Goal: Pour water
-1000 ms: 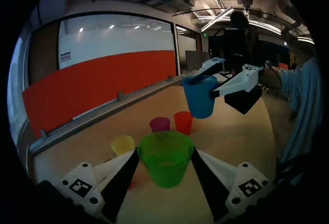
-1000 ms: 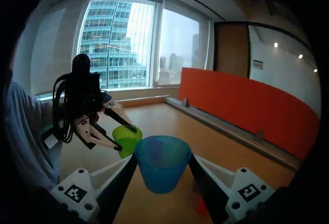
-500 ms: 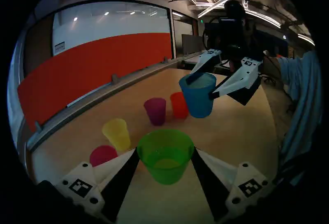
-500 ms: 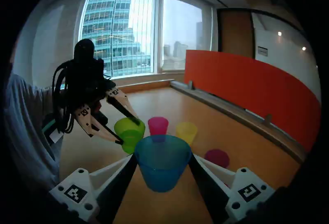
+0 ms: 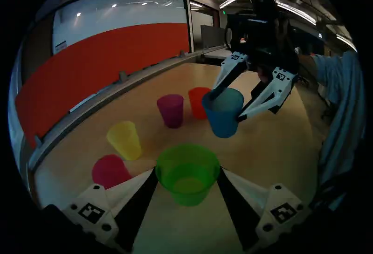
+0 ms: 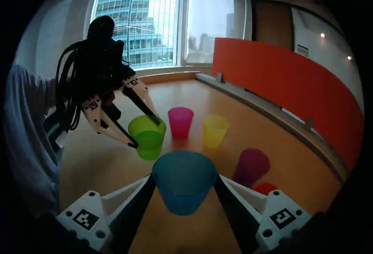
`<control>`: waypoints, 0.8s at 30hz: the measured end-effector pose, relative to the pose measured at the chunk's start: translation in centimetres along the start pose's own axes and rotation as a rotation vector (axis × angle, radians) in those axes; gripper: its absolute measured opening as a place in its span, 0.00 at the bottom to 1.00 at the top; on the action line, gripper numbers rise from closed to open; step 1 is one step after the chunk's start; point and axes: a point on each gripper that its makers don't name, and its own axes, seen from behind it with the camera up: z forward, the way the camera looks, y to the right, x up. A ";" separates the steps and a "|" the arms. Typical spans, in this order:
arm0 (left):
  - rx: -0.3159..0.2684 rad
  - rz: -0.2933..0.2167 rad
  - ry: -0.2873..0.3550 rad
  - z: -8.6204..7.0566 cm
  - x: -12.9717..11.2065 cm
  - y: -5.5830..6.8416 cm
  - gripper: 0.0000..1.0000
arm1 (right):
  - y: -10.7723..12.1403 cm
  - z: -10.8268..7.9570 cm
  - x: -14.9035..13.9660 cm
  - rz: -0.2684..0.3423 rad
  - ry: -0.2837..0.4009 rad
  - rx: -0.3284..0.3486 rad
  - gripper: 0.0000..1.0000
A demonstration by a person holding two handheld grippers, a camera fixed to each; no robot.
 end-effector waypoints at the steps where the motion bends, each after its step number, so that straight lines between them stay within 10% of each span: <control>1: -0.003 0.003 -0.006 0.1 -0.2 0.1 0.87 | -0.1 0.1 -0.2 -0.001 -0.005 0.003 0.92; 24: -0.028 -0.007 -0.048 2.0 -2.8 0.2 0.88 | -0.7 2.5 -4.4 -0.017 -0.087 0.023 0.92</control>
